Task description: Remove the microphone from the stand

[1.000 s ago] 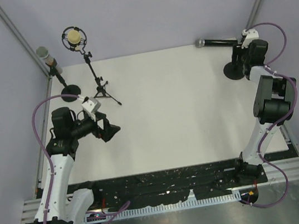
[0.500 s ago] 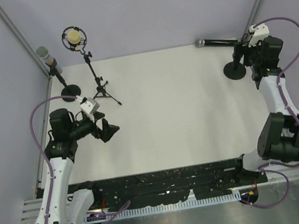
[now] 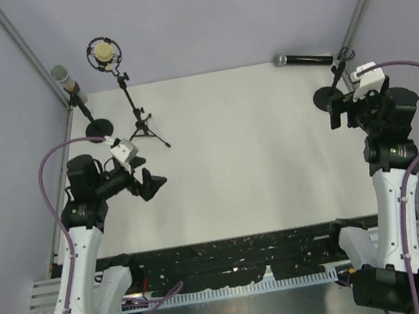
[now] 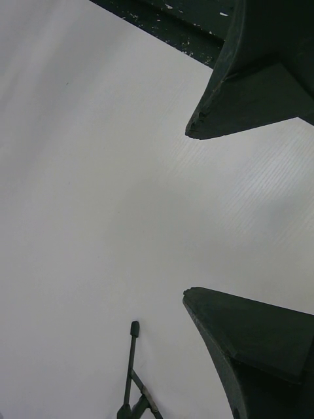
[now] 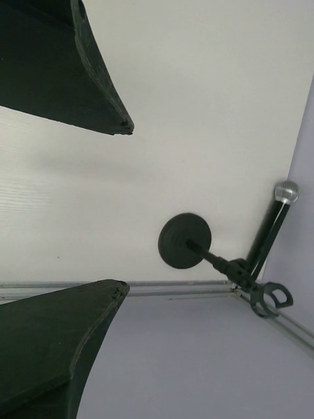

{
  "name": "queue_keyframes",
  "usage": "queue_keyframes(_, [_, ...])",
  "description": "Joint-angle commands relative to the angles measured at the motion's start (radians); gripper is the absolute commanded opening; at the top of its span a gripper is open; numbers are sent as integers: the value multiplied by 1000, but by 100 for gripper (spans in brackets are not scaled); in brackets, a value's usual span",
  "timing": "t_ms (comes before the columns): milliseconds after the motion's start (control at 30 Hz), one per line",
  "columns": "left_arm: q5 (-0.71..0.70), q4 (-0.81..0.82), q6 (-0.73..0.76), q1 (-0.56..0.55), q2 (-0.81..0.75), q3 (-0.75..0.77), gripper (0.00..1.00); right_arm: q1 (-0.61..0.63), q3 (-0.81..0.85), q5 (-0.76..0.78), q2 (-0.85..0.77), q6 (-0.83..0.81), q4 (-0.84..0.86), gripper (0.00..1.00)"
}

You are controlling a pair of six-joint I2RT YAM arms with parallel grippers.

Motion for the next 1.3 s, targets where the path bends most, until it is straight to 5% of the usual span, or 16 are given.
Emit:
queue_keyframes(0, [14,31,7,6,-23,5,100,-5,31,-275,-84,-56,-179,95])
queue_keyframes(200, [-2,33,4,6,-43,3,100,49,21,-405,-98,-84,-238,95])
queue_keyframes(433, [-8,37,4,6,-45,0,100,394,44,-130,5,-73,-176,95])
queue_keyframes(600, [-75,51,16,6,-51,-9,100,506,71,-46,97,4,-110,95])
queue_keyframes(867, [-325,295,-28,6,-103,-112,100,563,73,-3,151,19,-80,95])
queue_keyframes(1267, [-385,828,-205,91,90,-212,100,565,36,-80,197,16,-26,95])
